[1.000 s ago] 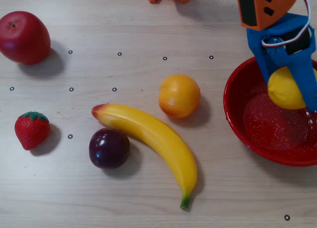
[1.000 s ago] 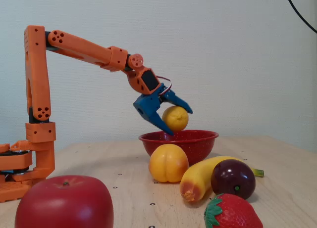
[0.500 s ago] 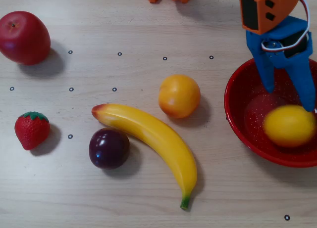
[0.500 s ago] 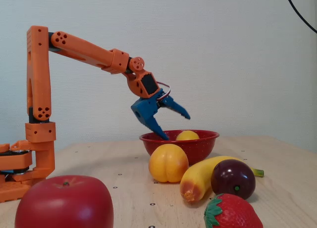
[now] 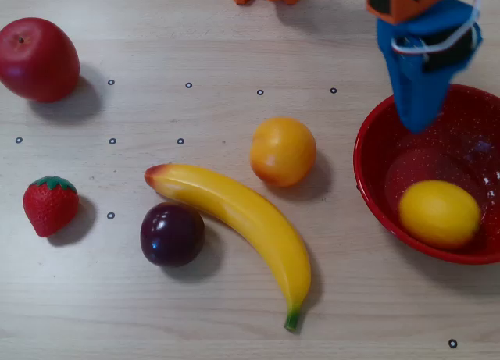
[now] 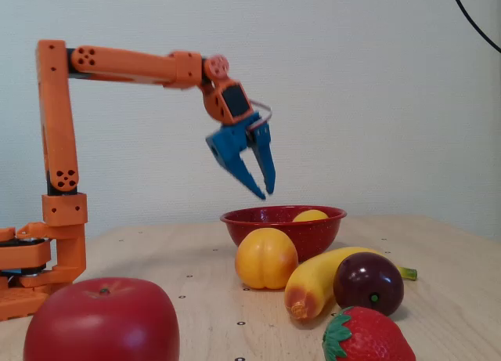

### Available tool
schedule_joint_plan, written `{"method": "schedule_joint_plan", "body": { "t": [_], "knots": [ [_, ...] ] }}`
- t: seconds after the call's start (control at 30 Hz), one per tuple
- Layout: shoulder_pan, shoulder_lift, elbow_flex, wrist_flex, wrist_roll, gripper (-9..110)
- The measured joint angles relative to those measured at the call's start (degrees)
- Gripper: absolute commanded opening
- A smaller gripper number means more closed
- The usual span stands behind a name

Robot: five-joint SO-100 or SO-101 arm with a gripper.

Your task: Put the lemon in the red bowl.

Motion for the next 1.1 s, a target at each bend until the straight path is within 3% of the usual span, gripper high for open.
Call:
{"method": "schedule_joint_plan", "body": {
  "t": [0.27,0.7,1.1],
  "knots": [
    [-8.8,13.7,1.3,5.4,-0.5,0],
    [-24.3,42.4,32.2,4.5,4.1,0],
    [-28.0,62.5,61.2,-7.6,5.4,1]
  ]
}}
